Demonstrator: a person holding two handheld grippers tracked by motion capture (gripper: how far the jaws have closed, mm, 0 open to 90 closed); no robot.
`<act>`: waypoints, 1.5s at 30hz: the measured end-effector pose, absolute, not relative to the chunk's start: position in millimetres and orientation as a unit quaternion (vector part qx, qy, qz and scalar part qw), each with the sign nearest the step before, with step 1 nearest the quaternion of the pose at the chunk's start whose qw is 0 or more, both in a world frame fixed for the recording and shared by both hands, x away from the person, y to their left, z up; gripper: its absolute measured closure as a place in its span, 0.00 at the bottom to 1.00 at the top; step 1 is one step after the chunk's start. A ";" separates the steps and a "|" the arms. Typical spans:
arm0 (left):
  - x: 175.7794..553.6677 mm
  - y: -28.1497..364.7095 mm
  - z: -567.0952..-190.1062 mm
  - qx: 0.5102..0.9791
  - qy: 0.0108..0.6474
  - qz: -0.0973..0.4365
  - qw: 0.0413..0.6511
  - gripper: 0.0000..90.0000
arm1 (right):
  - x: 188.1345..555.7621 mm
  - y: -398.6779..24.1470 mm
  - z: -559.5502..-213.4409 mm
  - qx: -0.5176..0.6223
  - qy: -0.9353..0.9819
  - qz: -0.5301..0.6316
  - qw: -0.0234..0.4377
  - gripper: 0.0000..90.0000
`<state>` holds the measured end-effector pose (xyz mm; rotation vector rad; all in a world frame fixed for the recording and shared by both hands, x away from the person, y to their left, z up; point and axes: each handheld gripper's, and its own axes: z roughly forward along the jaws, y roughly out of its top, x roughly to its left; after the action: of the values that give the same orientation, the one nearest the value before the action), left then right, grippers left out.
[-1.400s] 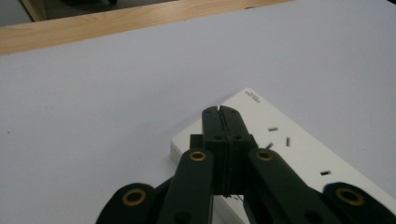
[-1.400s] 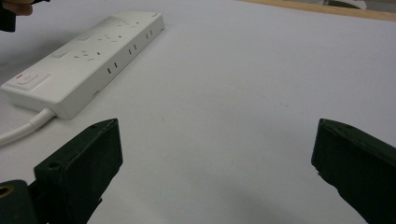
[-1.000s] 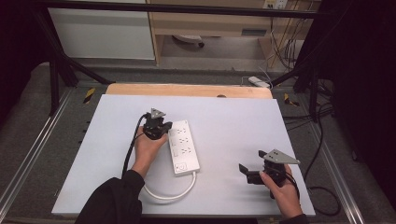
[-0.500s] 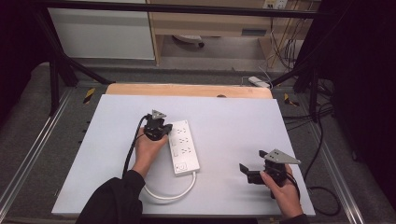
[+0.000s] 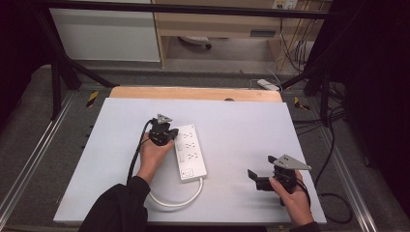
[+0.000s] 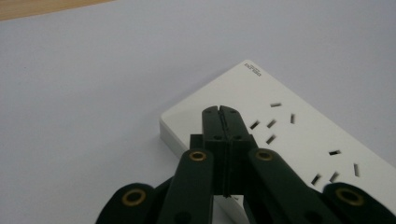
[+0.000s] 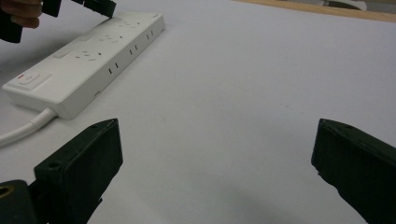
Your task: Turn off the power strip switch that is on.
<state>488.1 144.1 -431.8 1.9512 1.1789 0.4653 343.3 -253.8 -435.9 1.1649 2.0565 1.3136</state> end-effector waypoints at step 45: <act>487.8 142.5 -434.3 0.771 0.467 0.190 0.389 1.00 | 346.5 -254.2 -440.1 0.429 0.740 0.474 0.210 0.03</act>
<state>487.8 142.5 -434.3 1.9606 1.1878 0.4826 346.5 -254.2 -440.1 1.1927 2.0571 1.3169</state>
